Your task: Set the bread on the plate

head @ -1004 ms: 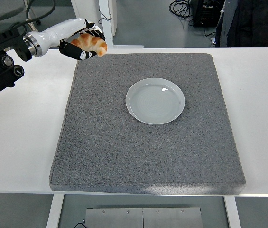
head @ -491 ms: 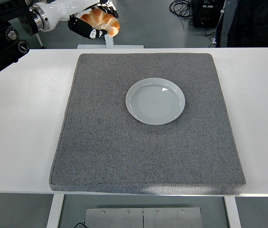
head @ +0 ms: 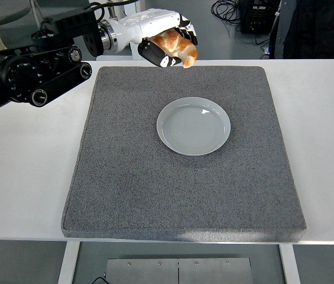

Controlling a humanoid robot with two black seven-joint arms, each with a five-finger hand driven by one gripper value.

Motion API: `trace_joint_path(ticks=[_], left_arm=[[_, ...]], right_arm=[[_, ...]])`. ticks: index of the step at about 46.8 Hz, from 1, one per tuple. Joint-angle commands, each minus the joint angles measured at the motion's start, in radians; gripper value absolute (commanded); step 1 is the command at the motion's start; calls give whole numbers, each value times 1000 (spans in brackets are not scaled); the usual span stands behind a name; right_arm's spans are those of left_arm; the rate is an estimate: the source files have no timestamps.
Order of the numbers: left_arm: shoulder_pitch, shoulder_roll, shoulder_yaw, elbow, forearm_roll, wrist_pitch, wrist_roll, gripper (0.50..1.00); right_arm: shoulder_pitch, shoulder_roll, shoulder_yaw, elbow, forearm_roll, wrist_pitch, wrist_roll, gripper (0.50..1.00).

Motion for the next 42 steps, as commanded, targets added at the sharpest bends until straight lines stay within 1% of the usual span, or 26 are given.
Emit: trace_joint_path(ticks=[1,11,15,20,24,28,42], left_arm=[[2,-30,3,12,0,1,-6,500],[9,-121,20,52,0,6,-6,500],[11,-147,45,64,-2,22,-7,500],[31,-167,63,67,-2,32,-7,500],[43,-178,82,93,1,38,-9,500],[57,-194,105,107,1,50,-24,500],[100,-201,132,118,4,70,-24,500]], right_arm=[[-1,0,0,0,0,0,0,1000],[-1,0,0,0,0,0,0,1000],[-1,0,0,0,0,0,0,1000],[-1,0,0,0,0,0,0,1000],[-1,0,0,0,0,0,0,1000],[1,0,0,0,0,0,0,1000],[-1,0,0,0,0,0,0,1000]])
